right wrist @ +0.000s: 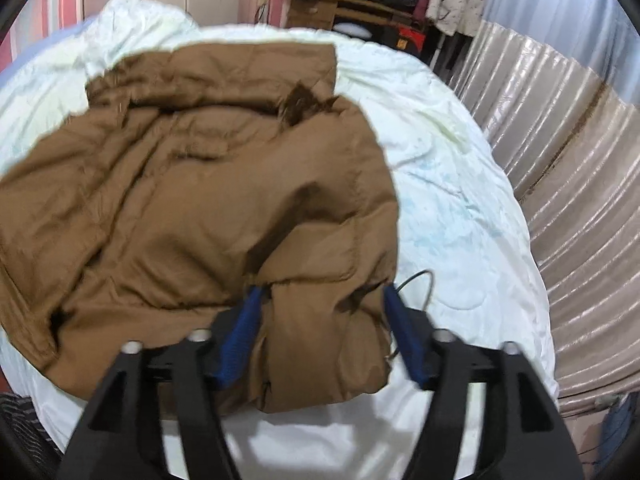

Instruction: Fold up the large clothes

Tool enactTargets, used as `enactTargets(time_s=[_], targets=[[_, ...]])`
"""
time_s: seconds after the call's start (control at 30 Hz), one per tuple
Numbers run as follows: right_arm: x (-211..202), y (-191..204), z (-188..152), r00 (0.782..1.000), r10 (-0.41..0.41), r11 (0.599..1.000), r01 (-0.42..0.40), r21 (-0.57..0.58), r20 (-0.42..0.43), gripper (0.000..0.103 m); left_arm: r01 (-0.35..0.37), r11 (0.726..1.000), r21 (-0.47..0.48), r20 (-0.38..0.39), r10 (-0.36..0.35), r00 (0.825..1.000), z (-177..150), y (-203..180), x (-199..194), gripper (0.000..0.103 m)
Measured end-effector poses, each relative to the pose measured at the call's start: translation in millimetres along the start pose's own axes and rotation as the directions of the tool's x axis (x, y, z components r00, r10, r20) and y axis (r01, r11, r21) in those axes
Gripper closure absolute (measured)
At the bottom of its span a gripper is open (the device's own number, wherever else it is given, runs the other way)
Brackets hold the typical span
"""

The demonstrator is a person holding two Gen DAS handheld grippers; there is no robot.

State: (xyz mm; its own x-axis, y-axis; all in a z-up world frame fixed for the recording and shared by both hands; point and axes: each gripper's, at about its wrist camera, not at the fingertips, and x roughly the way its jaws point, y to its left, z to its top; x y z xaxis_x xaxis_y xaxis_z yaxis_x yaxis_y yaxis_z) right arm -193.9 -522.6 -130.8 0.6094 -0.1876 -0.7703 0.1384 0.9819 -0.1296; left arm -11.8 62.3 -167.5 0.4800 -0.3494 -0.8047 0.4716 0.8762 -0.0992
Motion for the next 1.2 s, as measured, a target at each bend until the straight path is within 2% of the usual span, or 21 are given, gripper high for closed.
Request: enactTargets(time_s=[0.07,0.13,0.2,0.3,0.37,0.4,0.47,0.5,0.53,0.6,0.63,0.67,0.73,0.77,0.83,0.9,1.0,1.1,1.2], targets=[[-11,-10,0,0.999,0.018,0.999,-0.020,0.046,0.050,0.020,0.013,1.000,-0.018,-0.022,-0.014,1.000,-12,1,5,0.016],[-19,-21,-3,0.996,0.017,0.995,-0.025,0.099,0.084,0.016,0.020,0.999,-0.046,-0.032,-0.022,0.999,-20,4,11,0.016],[-18,-31,-8,0.997,0.015,0.990,-0.026,0.140,0.081,0.014,0.041,0.996,-0.082,-0.021,-0.043,0.999,-26,5,16,0.016],[-8,-44,-22,0.999,0.004,0.982,-0.013,0.190,0.048,0.014,0.066,0.995,-0.071,-0.031,-0.068,0.997,-25,-5,27,0.034],[0,-49,-32,1.000,0.011,0.978,-0.017,0.210,0.028,0.014,0.085,0.994,-0.072,-0.052,-0.089,0.995,-23,-7,31,0.054],[5,-52,-37,1.000,0.024,0.974,-0.028,0.226,0.018,0.014,0.093,0.993,-0.074,-0.058,-0.097,0.994,-21,-8,34,0.059],[17,-54,-43,0.998,0.068,0.959,-0.065,0.275,0.000,0.014,0.068,0.996,-0.063,-0.062,-0.072,0.995,-13,-15,36,0.074],[22,-52,-43,0.996,0.083,0.955,-0.076,0.286,-0.011,0.014,0.052,0.997,-0.050,-0.058,-0.055,0.997,-11,-17,34,0.076],[32,-49,-41,0.993,0.115,0.952,-0.102,0.289,-0.031,0.017,0.024,0.999,-0.031,-0.048,-0.025,0.999,-7,-20,30,0.080],[40,-39,-37,0.987,0.155,0.955,-0.139,0.264,-0.038,0.039,0.002,1.000,-0.015,-0.032,-0.003,0.999,-4,-21,21,0.084],[46,-33,-33,0.982,0.181,0.955,-0.162,0.249,-0.054,0.056,-0.010,1.000,-0.003,-0.014,0.010,1.000,-2,-20,10,0.085],[47,-28,-32,0.980,0.190,0.956,-0.171,0.238,-0.058,0.067,-0.019,1.000,0.005,-0.003,0.019,1.000,-2,-18,3,0.086],[41,-14,-28,0.982,0.183,0.968,-0.173,0.180,-0.044,0.081,-0.039,0.999,0.029,0.033,0.039,0.999,-2,-11,-22,0.086],[36,-11,-27,0.983,0.178,0.972,-0.171,0.161,-0.033,0.085,-0.035,0.999,0.030,0.051,0.033,0.998,-1,-6,-35,0.086],[17,-8,-26,0.981,0.192,0.970,-0.191,0.151,0.012,0.087,-0.012,1.000,0.018,0.071,0.011,0.997,-4,7,-56,0.086],[-2,-14,-27,0.977,0.207,0.962,-0.214,0.169,0.056,0.088,-0.008,1.000,0.008,0.064,0.007,0.998,-10,14,-60,0.086],[-24,-26,-39,0.970,0.218,0.948,-0.236,0.215,0.104,0.088,-0.006,1.000,-0.007,0.019,0.006,1.000,-24,17,-42,0.086],[-18,-26,-55,0.977,0.202,0.953,-0.212,0.217,0.068,0.088,-0.003,1.000,-0.031,-0.025,0.002,1.000,-38,21,-17,0.085],[-4,-20,-66,0.986,0.166,0.968,-0.166,0.186,0.016,0.088,0.008,0.998,-0.061,-0.019,-0.009,1.000,-41,24,-10,0.083]])
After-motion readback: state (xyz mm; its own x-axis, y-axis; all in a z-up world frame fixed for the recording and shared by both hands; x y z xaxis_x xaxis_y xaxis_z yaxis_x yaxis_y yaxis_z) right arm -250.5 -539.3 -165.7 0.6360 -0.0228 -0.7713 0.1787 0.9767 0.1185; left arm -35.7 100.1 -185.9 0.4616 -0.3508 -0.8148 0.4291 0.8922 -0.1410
